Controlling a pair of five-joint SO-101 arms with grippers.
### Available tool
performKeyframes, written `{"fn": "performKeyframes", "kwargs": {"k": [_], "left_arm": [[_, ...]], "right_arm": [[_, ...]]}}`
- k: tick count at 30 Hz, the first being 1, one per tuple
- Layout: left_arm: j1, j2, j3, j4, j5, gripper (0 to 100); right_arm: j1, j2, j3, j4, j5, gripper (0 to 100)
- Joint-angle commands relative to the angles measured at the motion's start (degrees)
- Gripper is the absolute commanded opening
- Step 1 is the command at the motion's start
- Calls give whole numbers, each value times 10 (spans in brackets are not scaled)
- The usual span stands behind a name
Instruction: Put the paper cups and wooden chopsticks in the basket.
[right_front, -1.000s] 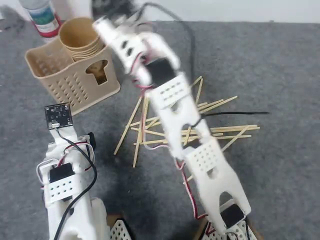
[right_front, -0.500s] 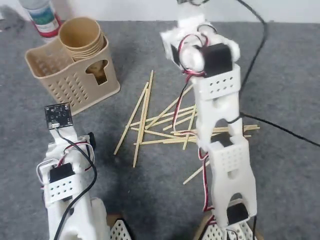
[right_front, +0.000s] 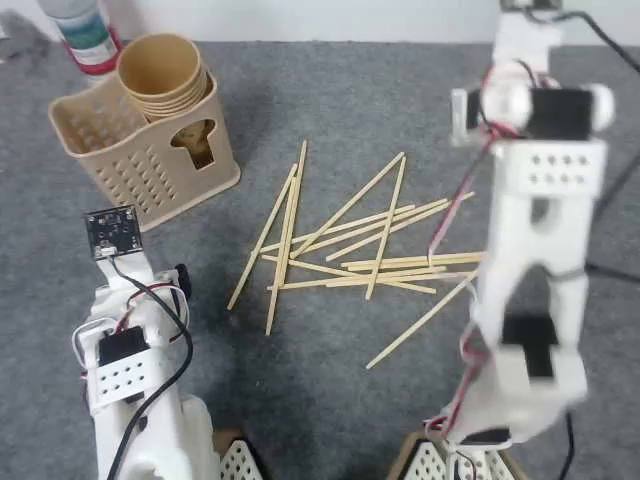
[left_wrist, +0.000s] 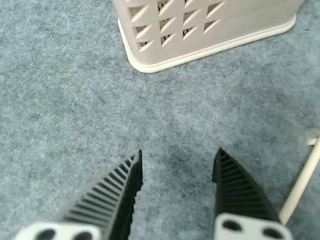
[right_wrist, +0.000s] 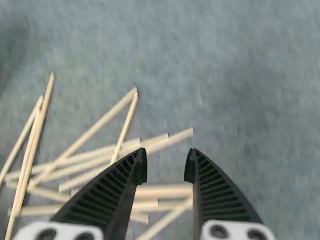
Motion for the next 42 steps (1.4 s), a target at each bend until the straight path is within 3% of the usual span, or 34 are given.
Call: {"fn": "performKeyframes", "kwargs": {"k": [1,7,12,17,20,27,39,42], "left_arm": [[3,-11,-2,-10,8,224],[3,-11,-1,-8,8,224],[2,-11,-1,-8,8,224],[4,-11,-5,9,9,227],[4,-11,-5,13,8,227],[40,-11,-12,38,10,227],[46,-11,-22,62,11,227],[25,-11,-77,128,7,228]], "right_arm": [[6,-179,171,21,-6,144],[15,-269,398,-36,-6,144],[65,-273,581,-181,-6,144],[69,-277,721,-291,-13,144],[65,-277,799,-355,-63,144],[65,-282,919,-461,-76,143],[62,-359,1022,-541,-76,140],[64,-378,1041,-562,-76,140]]}}
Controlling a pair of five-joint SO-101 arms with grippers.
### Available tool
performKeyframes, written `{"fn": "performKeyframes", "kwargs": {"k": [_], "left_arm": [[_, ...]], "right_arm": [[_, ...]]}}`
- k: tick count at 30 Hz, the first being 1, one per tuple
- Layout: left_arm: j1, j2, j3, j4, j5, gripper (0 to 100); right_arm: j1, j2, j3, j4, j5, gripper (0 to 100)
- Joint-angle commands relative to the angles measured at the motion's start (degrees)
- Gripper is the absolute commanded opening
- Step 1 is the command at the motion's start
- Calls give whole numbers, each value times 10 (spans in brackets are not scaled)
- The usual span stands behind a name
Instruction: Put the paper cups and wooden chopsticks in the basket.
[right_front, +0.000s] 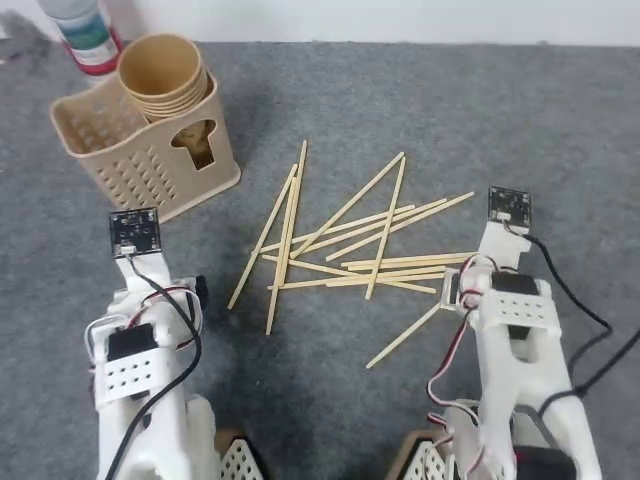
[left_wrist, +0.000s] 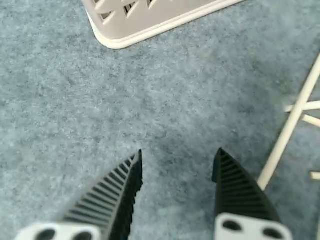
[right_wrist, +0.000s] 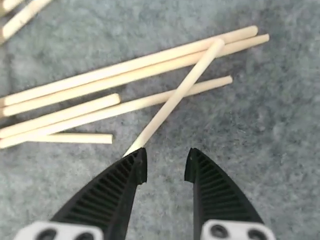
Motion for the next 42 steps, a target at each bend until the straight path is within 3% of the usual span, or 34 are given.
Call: {"fn": "performKeyframes", "kwargs": {"k": [1,5,10,19,25,42], "left_arm": [[-34,-11,-105,90,2,228],[-91,-5,-344,257,-33,228],[-97,31,-640,398,-59,228],[-99,428,-1085,556,-53,228],[-123,659,-1292,555,-29,228],[-76,972,-1490,554,-31,225]], "right_arm": [[0,-31,4,-29,-6,140],[-4,-39,15,-42,-5,140],[-5,-35,16,-62,-5,140],[-5,-34,17,-60,-5,140],[-4,-34,17,-58,-5,140],[-5,-34,17,-58,-5,140]]}}
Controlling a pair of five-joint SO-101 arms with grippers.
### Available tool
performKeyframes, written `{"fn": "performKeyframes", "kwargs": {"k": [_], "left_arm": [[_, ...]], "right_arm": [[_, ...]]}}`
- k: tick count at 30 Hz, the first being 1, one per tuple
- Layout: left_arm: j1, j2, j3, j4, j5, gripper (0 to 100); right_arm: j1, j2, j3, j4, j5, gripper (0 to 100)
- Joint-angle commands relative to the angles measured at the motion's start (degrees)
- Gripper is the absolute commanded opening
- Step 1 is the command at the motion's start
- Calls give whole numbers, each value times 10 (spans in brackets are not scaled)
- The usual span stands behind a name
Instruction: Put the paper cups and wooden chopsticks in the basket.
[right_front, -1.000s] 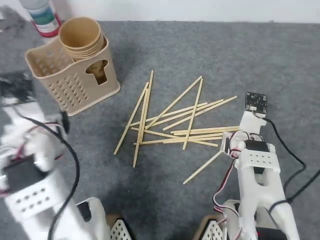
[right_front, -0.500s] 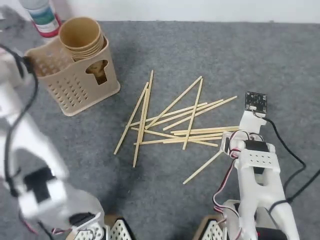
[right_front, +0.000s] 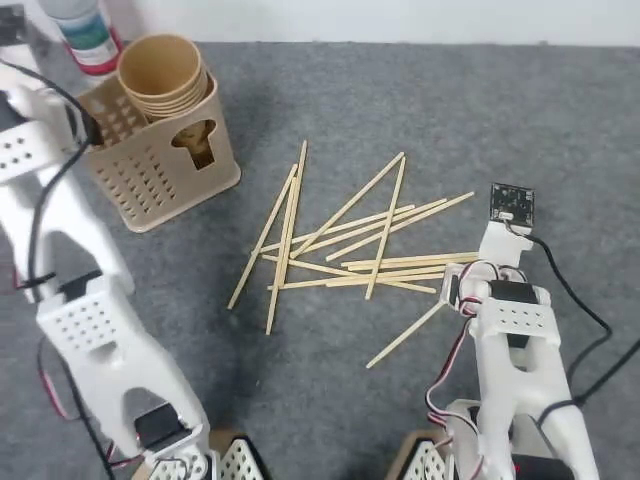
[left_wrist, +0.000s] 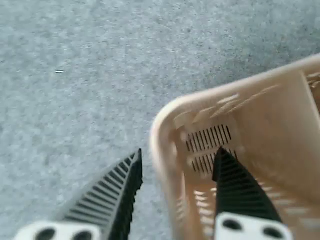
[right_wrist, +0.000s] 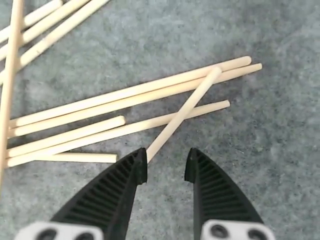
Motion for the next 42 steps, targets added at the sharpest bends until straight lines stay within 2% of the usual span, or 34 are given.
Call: {"fn": "performKeyframes", "kwargs": {"k": [1,11,13,16,21,28,34,38,42], "left_arm": [[25,17,-42,15,7,225],[127,50,-40,-30,9,222],[142,59,-39,-36,7,169],[164,81,-42,-39,5,4],[202,95,-49,-41,6,70],[256,97,-58,-36,6,43],[294,98,-52,1,6,47],[290,94,-55,7,7,61],[253,96,-93,6,35,167]], "right_arm": [[-4,-16,-3,-5,-5,140],[-4,-16,-2,-4,-5,140],[-4,-16,-2,-4,-5,140],[-4,-16,-2,-7,-5,140],[-4,-16,-2,-7,-5,140],[-4,-16,-2,-7,-5,140],[-4,-16,-2,-7,-5,140],[-4,-16,-2,-7,-5,140],[-4,-16,-2,-7,-5,140]]}}
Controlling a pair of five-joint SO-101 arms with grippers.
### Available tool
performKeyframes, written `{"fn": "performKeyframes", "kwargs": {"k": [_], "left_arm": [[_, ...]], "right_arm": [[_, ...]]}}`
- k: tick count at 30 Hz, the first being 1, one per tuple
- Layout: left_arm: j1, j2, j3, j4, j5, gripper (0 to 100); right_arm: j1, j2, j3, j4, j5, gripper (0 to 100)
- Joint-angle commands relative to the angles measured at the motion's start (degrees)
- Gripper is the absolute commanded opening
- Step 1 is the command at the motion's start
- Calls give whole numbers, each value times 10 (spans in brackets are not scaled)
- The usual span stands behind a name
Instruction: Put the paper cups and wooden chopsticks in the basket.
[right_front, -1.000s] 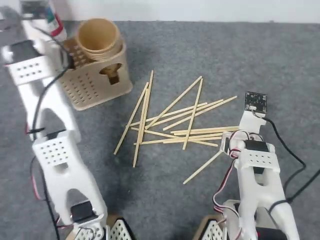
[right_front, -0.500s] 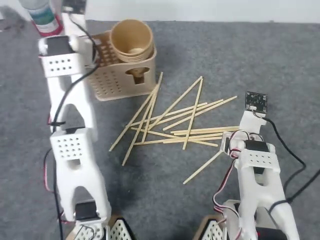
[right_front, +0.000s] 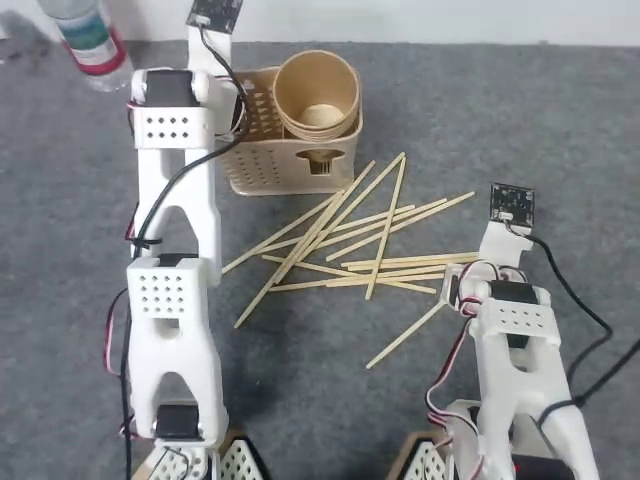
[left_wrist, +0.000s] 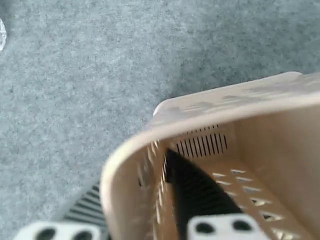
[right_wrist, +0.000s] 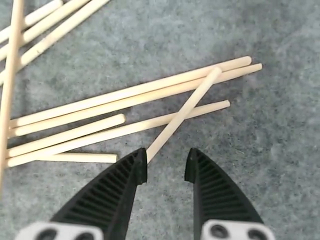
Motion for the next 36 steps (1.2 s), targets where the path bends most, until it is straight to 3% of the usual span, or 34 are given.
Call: {"fn": "performKeyframes", "kwargs": {"k": [1,12,21,24,26,30,36], "left_arm": [[-26,2,-37,12,55,198],[-61,-1,-206,1,107,247],[-40,-5,-206,11,107,247],[-59,-33,-199,27,69,247],[-75,-78,-149,27,9,247],[-76,-221,68,25,-156,247],[-36,-459,384,21,-291,246]], "right_arm": [[-4,-16,-2,-7,-5,140],[-4,-16,1,-8,-5,140],[-4,-16,1,-8,0,140],[-4,-16,1,-9,19,140],[-4,-16,1,-9,19,140],[-4,-16,1,-15,19,140],[-3,-20,21,-50,22,140]]}}
